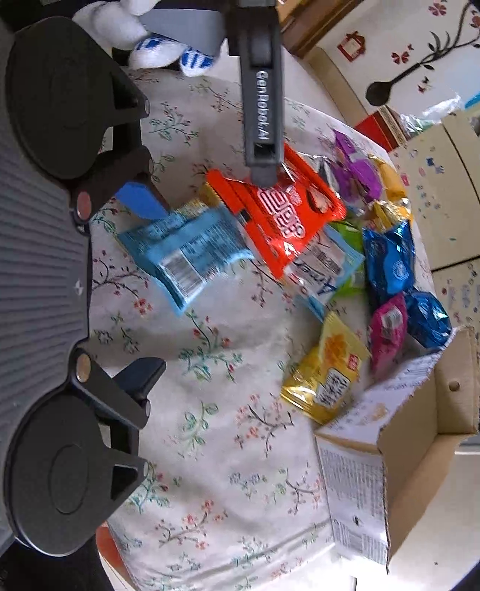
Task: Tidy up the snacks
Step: 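Close left gripper on red bag while right gripper lowers onto light blue bag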
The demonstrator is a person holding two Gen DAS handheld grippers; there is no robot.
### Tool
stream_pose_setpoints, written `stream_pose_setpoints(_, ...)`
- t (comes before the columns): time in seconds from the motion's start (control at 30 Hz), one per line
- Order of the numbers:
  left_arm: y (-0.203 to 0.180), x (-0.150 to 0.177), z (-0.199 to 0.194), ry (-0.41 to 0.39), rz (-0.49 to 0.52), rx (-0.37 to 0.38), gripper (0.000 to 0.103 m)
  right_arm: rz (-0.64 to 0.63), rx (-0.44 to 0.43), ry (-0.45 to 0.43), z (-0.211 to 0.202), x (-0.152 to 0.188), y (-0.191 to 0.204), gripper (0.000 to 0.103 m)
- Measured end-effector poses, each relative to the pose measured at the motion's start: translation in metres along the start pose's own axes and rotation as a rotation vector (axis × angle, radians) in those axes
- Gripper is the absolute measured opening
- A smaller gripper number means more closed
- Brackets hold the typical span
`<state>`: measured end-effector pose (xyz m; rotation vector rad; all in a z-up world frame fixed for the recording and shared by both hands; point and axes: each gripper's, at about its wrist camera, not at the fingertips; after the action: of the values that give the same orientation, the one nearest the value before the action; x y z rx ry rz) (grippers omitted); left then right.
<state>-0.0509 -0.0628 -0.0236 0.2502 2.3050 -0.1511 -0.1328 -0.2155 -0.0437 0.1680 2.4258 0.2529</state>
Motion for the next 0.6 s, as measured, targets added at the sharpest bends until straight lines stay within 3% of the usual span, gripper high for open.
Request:
stream_pose_setpoints(0.33,-0.007,-0.014,0.013,-0.002,-0.095,0.068,0.099,-0.071,0.011,-0.026,0.006,0.001,0.014,0.091)
stream_pose_setpoints(0.6,-0.02,-0.027,0.04,0.008,-0.108,0.005,0.101,-0.073,0.023,-0.028,0.008,0.001,0.013,0.094)
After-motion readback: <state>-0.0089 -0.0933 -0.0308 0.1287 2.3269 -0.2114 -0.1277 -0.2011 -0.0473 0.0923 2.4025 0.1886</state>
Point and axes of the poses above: each gripper's, at about its wrist camera, not at the fingertips, and z roughly the way its jaws point, y to its left, x to its underside, and after that the axes turned 13 degrees about -y, right-handed
